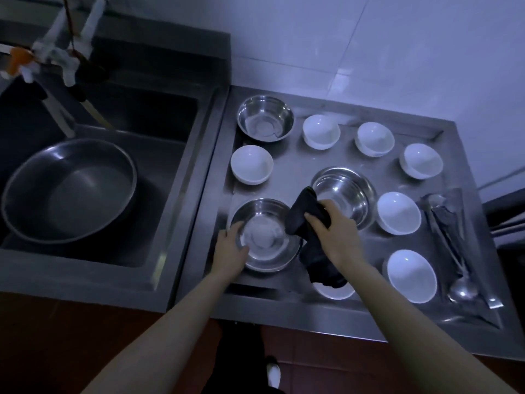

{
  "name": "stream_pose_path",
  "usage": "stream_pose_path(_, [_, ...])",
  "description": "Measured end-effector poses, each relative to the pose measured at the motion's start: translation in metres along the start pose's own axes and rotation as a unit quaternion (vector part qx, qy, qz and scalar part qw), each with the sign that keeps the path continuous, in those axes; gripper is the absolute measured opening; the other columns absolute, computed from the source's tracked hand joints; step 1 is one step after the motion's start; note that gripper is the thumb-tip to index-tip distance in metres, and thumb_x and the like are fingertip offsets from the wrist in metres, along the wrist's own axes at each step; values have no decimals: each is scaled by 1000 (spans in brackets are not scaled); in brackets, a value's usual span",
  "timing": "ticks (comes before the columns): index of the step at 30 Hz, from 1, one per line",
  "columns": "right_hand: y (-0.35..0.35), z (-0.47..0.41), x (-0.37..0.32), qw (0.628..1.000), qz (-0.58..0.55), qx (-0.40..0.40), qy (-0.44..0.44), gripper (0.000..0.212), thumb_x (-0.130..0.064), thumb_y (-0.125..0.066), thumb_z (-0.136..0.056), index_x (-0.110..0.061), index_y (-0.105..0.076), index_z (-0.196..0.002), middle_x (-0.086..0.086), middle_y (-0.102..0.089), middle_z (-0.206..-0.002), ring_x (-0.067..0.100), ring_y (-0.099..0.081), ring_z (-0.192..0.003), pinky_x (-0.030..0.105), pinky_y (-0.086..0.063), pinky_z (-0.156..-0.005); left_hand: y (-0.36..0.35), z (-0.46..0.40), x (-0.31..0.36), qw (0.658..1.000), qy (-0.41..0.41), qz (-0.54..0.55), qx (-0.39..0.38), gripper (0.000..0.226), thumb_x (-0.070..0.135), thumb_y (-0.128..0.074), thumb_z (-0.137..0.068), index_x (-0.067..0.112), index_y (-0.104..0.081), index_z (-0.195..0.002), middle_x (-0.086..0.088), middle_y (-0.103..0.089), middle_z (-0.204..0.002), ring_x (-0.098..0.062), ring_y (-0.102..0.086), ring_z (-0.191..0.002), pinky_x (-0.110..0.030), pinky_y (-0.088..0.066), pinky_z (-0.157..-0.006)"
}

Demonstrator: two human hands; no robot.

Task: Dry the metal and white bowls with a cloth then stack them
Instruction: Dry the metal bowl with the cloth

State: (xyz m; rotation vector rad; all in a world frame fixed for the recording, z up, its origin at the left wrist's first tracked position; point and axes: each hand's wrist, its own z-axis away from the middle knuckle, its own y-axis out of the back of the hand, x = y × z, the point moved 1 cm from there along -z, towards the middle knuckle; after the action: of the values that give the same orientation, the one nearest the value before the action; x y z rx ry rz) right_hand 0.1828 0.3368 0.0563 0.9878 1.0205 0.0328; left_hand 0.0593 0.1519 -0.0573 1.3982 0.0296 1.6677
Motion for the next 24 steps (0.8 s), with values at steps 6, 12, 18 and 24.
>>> stream_pose_path(6, [-8, -38, -6, 999, 46, -3, 26, 8, -36, -54, -94, -32, -49, -97, -12, -59, -83, 12, -57, -80, 31, -43, -69, -5, -28, -1, 998, 1, 54, -12, 44, 1, -64, -83, 20, -67, -122, -6, -65, -119, -20, -60, -112, -21, -40, -94])
stream_pose_path(12, [21, -66, -21, 998, 56, 19, 24, 20, -38, -55, -94, -27, -52, -110, -2, -66, -86, 22, -60, -79, 36, -46, -72, 3, -43, 24, 995, -27, 96, 1, 46, -6, -70, -76, 22, -67, -113, -2, -62, -114, -13, -57, -106, 1, -35, -84])
stream_pose_path(18, [24, -73, -36, 994, 80, -26, 70, 32, -49, -52, -87, -27, -53, -111, 3, -62, -91, 23, -58, -86, 37, -44, -78, 23, -46, 79, 975, -33, 205, -79, 57, 4, -60, -68, 31, -59, -119, 18, -58, -119, 1, -54, -111, -17, -46, -90])
stream_pose_path(24, [10, -50, -40, 957, 147, -207, 143, 39, -36, -59, -90, -25, -56, -127, 6, -69, -101, 24, -63, -95, 39, -49, -81, 48, -40, 117, 951, 13, 305, -47, 75, -18, -44, -71, 46, -62, -107, 5, -61, -117, -28, -64, -100, -47, -60, -70])
